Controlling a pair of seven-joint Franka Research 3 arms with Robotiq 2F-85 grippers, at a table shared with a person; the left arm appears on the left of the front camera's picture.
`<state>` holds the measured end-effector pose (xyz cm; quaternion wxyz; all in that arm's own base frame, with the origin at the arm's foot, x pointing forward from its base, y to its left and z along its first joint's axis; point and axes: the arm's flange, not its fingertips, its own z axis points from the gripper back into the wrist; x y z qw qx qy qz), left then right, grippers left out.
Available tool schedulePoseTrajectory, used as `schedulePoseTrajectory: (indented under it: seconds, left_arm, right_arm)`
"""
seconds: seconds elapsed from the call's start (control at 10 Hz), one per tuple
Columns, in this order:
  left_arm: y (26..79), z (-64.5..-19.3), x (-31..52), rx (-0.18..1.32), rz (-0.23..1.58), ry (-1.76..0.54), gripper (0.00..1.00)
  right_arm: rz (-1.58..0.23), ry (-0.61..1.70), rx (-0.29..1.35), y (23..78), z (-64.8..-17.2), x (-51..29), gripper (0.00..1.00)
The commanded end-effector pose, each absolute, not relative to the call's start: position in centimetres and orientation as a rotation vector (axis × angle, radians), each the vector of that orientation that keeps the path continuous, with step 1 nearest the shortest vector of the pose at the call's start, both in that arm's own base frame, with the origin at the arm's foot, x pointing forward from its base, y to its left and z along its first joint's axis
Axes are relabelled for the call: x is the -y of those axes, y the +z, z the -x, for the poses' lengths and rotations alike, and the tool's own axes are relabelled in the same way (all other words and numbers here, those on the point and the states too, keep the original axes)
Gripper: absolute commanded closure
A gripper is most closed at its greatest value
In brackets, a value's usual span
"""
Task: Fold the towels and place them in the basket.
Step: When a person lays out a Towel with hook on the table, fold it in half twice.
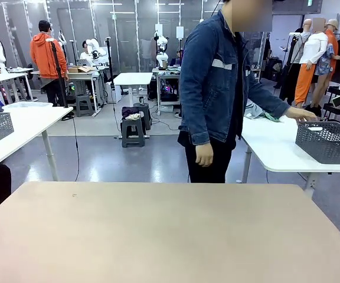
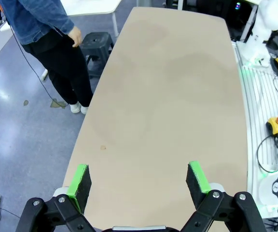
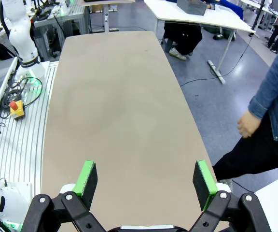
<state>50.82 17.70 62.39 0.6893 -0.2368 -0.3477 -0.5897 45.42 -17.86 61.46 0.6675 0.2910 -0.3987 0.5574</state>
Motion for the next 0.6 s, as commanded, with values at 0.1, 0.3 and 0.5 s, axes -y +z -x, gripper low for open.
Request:
schedulePoseTrajectory:
  seconds: [0.1, 0.3, 0.5]
  left_arm:
    - [62.07, -50.41, -17.26, 0.795, 0.539, -1.376, 0.0]
    - [61.99, -50.32, -17.36, 0.804, 0.547, -1.396, 0.0]
    - [61.85, -50.29, -17.34, 0.801, 0.569, -1.422, 0.0]
  right_arm:
    - [-0.656, 1.26, 0.9, 61.5, -45.44, 17.77, 0.0]
    - [-0.656, 1.26, 0.9, 61.5, -45.44, 17.77, 0.0]
    - [-0.656, 1.26, 0.9, 61.5, -45.44, 17.77, 0.0]
